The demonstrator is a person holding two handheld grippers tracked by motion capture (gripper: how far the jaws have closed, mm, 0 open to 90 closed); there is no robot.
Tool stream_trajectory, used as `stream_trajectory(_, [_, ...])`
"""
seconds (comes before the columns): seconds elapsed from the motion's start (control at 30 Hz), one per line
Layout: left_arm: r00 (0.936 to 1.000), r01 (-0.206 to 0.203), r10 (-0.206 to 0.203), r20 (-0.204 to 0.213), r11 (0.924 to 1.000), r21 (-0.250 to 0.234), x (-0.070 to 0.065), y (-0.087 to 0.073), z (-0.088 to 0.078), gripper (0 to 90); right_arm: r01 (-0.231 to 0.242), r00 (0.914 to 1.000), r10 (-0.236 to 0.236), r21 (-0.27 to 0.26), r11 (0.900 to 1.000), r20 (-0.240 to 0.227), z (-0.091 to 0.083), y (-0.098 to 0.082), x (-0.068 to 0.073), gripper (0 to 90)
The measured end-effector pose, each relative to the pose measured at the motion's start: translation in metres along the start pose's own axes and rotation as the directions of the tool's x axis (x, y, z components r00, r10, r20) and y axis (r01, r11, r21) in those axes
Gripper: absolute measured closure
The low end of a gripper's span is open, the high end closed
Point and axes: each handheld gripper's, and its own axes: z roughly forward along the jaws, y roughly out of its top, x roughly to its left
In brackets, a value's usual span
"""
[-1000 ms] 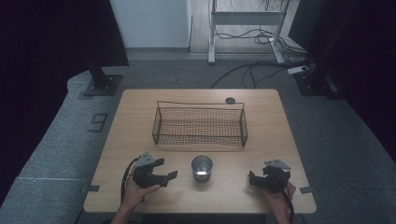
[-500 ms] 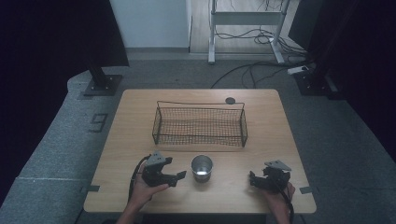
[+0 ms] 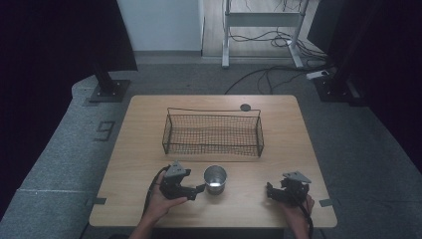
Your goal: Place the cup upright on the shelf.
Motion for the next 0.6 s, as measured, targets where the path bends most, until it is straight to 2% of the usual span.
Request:
stream_trajectory(0.2, [0.9995, -0.01, 0.01, 0.032, 0.9999, 0.008, -0.006, 0.001, 0.008, 11.9, 0.0, 1.0, 0.0, 0.0, 1.0, 0.0, 0.0, 0.0, 0.0, 5.9])
stream_trajectory(0.33, [0.9996, -0.013, 0.012, 0.024, 0.9997, 0.022, -0.01, 0.001, 0.013, 14.0, -0.001, 1.0, 0.001, 0.0, 1.0, 0.0, 0.0, 0.0, 0.0, 6.1])
stream_trajectory(0.47, [0.9986, -0.026, 0.025, 0.047, 0.9994, 0.024, -0.014, 0.002, 0.016, 12.1, -0.001, 1.0, 0.001, -0.001, 1.0, 0.002, 0.0, 0.0, 0.0, 6.2])
stream_trajectory(0.6, [0.9981, -0.034, 0.032, 0.052, 0.9992, 0.022, -0.016, 0.005, 0.019, 11.6, -0.001, 1.0, 0.001, -0.001, 1.0, 0.003, 0.0, 0.0, 0.0, 6.3])
